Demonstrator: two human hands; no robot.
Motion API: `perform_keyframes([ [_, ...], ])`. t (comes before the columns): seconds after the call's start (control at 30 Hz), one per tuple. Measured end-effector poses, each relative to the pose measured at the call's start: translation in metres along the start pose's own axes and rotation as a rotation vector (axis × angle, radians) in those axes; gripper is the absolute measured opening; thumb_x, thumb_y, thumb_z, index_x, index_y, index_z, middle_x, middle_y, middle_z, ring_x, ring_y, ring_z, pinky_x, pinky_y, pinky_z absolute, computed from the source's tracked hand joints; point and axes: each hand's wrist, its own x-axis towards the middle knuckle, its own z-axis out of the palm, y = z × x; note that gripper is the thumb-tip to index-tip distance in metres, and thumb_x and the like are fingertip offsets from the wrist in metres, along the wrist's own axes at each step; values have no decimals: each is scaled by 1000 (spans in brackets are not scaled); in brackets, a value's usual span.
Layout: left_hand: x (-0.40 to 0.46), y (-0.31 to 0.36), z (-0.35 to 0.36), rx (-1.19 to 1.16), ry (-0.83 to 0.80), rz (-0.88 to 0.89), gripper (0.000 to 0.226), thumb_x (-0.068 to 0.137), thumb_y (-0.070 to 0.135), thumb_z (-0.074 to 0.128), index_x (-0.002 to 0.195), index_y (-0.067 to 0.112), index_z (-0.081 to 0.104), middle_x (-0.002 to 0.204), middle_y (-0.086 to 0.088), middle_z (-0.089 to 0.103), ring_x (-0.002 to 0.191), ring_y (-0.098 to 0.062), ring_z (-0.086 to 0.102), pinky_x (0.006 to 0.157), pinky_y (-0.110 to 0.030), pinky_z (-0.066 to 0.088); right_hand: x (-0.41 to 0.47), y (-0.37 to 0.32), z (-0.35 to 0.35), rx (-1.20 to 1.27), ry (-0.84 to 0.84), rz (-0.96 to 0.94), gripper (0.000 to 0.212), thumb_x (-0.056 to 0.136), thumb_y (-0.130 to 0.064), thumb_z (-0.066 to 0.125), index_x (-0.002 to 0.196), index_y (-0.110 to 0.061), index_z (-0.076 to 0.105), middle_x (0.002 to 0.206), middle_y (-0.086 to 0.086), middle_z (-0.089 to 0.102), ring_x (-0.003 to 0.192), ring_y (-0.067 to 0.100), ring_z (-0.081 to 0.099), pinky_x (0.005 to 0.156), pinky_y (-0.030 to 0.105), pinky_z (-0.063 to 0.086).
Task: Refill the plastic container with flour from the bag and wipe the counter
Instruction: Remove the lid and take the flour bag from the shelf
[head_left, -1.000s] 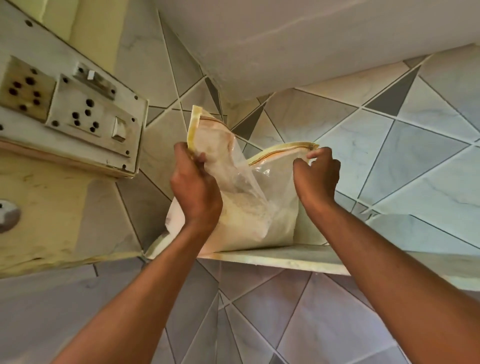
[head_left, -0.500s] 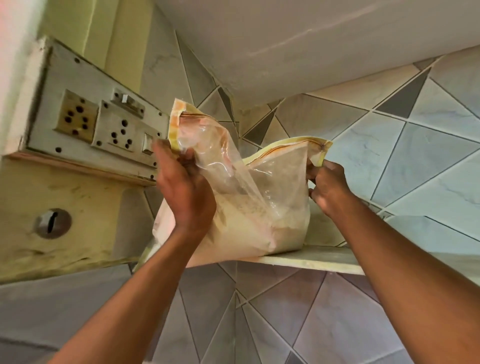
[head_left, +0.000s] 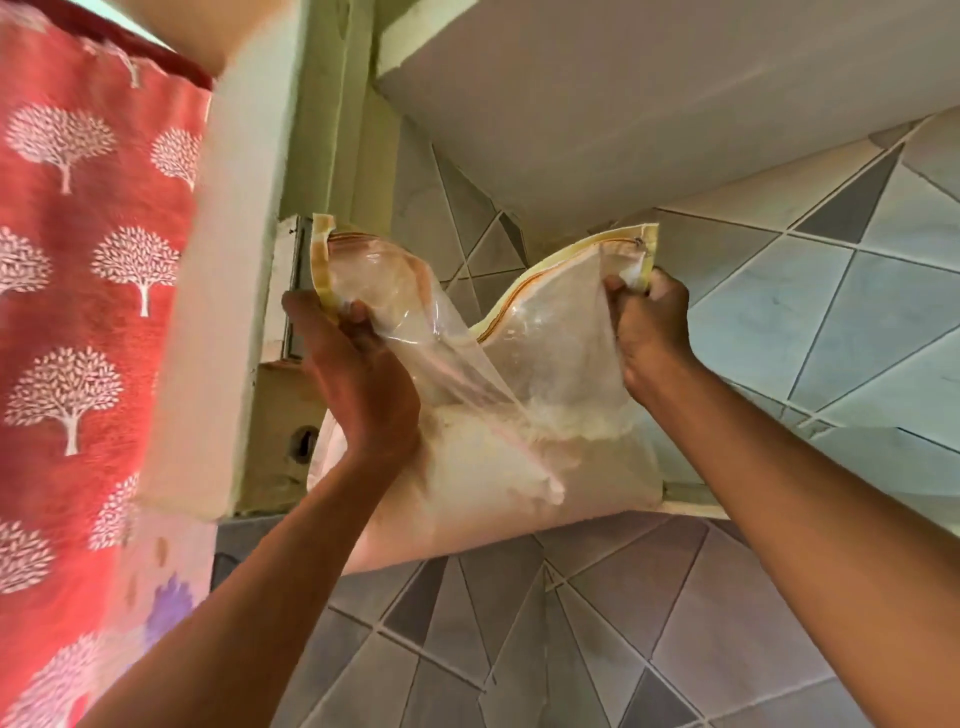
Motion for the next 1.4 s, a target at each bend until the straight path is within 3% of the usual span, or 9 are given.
perform_keyframes([
  [0.13,13,10,-40,102,2,-31,11,91,-2,36,100,3,41,71,10,44,64,-14,42,61,-29,34,-32,-15,19,-13,-87,2,15,90,-11,61,101,-12,71,100,9,75,91,28,72,77,46,62],
  [0.4,3,24,-103,236,-86,-29,7,94,-2,39,101,-3,42,68,12,43,60,3,47,61,-29,29,-112,6,-3,17,-151,123,17,91,-6,58,98,-13,72,89,4,71,80,17,62,71,35,53],
  [0.6,-60,18,-146,337,-155,-128,4,96,5,41,98,1,40,67,9,41,60,-8,39,62,-37,33,-175,44,-50,-1,-104,262,15,71,-11,58,77,-21,67,74,-4,64,73,17,56,70,35,48],
  [0.67,-88,16,-155,360,-199,-167,4,97,6,43,99,3,41,70,9,41,62,-4,43,63,-28,41,-192,57,-73,-4,-81,310,14,71,-12,59,77,-22,68,79,-1,67,79,19,59,74,39,49],
  [0.77,-134,13,-165,328,-278,-258,9,96,-2,46,104,-1,46,75,15,43,68,16,50,57,-2,34,-217,77,-116,-64,-66,383,14,74,-15,61,77,-22,72,83,3,72,83,23,65,78,46,56],
  [0.93,-220,-2,-177,290,-427,-456,17,92,-6,45,94,10,40,75,12,47,64,11,51,57,-4,38,-258,107,-196,-270,-23,426,11,82,-18,64,87,-14,72,90,10,76,89,34,72,86,56,58],
  [1.13,-318,-39,-185,285,-620,-630,10,94,-2,46,92,7,42,76,8,43,65,9,47,56,-5,36,-304,128,-277,-520,104,457,5,90,-11,66,85,-8,67,78,0,66,70,16,56,70,33,48],
  [1.27,-378,-57,-187,260,-737,-832,8,97,0,48,99,7,46,87,-3,53,73,-9,53,65,-18,47,-327,155,-327,-646,235,557,12,90,-11,68,79,-13,64,78,1,67,74,21,59,75,34,49],
  [1.4,-429,-83,-207,255,-798,-1159,11,96,11,54,100,19,48,90,-5,57,82,-25,60,76,-45,53,-353,188,-366,-785,291,690,9,91,-16,70,97,-10,73,101,12,74,95,34,70,91,48,57],
])
